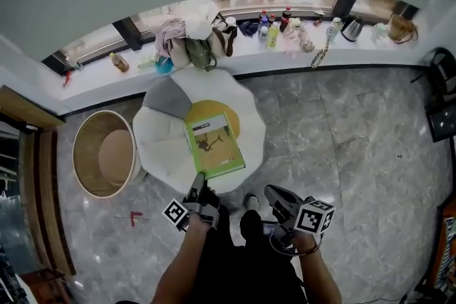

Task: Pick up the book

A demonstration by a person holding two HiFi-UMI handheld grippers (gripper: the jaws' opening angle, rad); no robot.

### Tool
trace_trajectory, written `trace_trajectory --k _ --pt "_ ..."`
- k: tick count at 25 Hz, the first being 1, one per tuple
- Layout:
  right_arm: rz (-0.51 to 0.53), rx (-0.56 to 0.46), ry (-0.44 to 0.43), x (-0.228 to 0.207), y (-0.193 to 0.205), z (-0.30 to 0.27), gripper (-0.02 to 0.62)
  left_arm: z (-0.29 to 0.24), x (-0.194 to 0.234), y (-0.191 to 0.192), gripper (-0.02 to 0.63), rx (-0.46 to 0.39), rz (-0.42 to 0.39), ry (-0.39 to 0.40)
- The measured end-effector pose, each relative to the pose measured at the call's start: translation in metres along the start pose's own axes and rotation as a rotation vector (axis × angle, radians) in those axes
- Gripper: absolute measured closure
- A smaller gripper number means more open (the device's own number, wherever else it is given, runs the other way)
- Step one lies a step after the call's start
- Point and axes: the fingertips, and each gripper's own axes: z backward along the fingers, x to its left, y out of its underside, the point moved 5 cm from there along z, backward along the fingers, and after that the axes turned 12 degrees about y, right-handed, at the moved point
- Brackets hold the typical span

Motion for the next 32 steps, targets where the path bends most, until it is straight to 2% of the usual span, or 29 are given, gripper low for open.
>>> trace_trajectory --k 12,19,32 --pt "0.054 0.029 -0.073 0.004 -0.011 0.009 0.577 0.018 -0.038 0.023 0.457 0.012 -0.026 0.062" --pt "0.065 0.031 -0.07 -0.009 -0.026 0.023 0.577 0.025 -0.052 0.037 0.457 0.007 -0.045 0.083" --pt "0.035 0.069 -0.088 -0.004 -0.016 0.018 0.578 0.056 -0.07 0.051 0.457 -0.013 0.01 0.121"
